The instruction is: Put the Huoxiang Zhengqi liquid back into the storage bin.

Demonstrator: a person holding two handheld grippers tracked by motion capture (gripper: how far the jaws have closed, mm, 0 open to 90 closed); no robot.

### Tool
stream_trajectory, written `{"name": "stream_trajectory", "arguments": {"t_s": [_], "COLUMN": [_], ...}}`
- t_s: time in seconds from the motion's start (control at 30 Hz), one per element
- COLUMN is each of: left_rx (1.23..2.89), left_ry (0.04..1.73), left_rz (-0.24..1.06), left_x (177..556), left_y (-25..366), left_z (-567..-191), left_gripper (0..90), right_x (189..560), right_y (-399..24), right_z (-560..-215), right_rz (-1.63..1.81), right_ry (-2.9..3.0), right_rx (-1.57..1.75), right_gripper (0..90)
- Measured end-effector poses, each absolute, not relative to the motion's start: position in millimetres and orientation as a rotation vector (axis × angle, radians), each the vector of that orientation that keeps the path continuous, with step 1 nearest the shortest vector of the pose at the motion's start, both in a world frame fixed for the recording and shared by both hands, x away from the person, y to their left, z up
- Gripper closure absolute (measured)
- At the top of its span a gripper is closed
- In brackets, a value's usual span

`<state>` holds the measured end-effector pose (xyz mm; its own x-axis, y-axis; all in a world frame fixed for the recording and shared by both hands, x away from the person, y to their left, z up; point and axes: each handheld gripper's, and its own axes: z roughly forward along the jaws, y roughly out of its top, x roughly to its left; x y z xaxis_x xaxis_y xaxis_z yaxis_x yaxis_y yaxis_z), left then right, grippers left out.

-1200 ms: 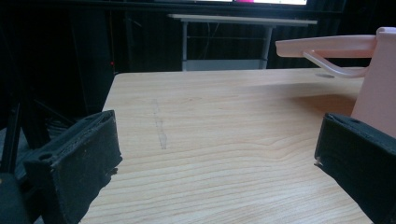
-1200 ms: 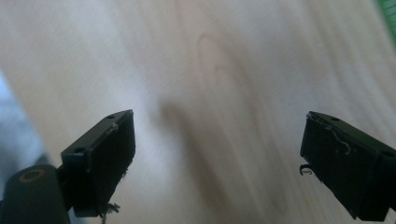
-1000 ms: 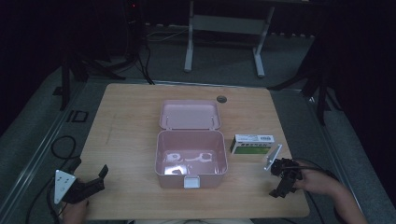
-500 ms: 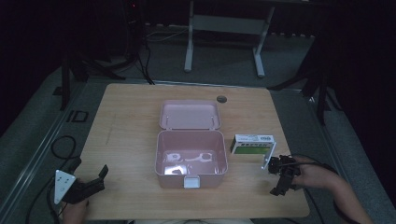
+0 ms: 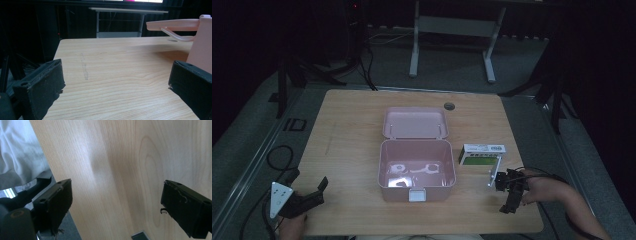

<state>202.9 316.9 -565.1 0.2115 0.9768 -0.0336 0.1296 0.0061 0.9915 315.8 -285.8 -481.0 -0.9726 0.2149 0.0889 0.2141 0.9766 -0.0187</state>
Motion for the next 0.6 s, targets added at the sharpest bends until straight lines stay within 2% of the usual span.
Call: {"name": "stream_trajectory", "arguments": {"t_s": [0.03, 0.37, 0.6], "left_rx": [1.381, 1.383, 1.381], "left_ry": [1.148, 1.148, 1.148], "left_rz": [0.97, 0.968, 0.967], "left_x": [203, 203, 203], "left_y": [317, 317, 317], "left_z": [-565, -565, -565], "left_gripper": [0.2, 0.2, 0.2], "right_x": [316, 331, 343], "right_y": [-285, -279, -274], "right_z": [-480, -461, -443], "right_rz": [0.003, -0.018, -0.025], "right_ry": [-3.037, -3.099, -3.144], "right_rx": [-0.315, -0.294, -0.24], "right_gripper": [12.9, 14.5, 18.9]}}
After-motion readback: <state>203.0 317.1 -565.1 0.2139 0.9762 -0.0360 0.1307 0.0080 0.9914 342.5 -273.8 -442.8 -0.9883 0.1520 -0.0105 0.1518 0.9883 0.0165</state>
